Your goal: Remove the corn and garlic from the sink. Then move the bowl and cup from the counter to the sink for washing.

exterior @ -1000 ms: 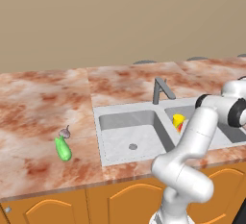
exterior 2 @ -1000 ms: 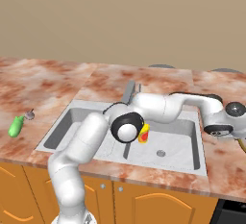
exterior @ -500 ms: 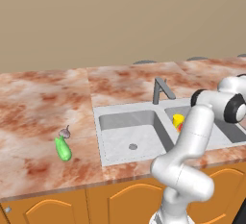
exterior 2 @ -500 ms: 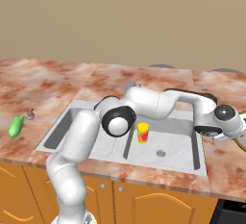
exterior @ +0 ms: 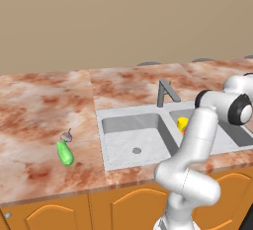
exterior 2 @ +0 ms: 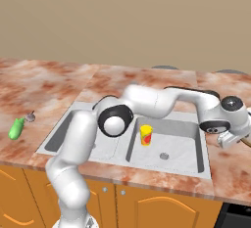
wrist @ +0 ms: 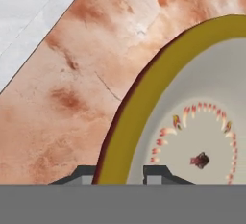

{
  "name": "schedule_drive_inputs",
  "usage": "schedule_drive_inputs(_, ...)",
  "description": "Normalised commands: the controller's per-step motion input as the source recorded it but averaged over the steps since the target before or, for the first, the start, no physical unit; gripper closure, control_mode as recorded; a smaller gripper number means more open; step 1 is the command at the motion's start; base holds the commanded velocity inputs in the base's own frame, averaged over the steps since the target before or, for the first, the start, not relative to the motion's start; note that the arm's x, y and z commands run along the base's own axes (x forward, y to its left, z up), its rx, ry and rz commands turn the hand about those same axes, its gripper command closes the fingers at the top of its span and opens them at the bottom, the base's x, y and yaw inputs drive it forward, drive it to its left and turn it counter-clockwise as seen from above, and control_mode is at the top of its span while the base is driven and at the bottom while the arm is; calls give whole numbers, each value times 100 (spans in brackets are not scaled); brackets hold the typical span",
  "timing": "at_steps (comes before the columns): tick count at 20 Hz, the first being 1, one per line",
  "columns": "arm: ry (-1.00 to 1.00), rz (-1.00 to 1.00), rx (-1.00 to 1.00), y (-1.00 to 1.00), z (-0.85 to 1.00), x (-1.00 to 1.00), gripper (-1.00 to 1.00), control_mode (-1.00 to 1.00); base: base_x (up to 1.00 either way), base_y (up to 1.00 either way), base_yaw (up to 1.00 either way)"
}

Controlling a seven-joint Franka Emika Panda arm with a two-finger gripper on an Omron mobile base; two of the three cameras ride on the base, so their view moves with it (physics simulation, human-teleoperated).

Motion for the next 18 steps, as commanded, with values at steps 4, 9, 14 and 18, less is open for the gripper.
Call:
schedule_drive_inputs(4, 16, 15, -3, 15, 26, -10, 100, -100, 0, 0, 0)
schedule_drive_inputs(9, 10, 14, 0, 23, 26, -8, 100, -100, 0, 0, 0)
schedule_drive_inputs(14, 9, 15, 0, 22, 25, -13, 100, -100, 0, 0, 0)
schedule_drive_inputs(18, 16, 15, 0, 23, 22, -15, 100, -100, 0, 0, 0)
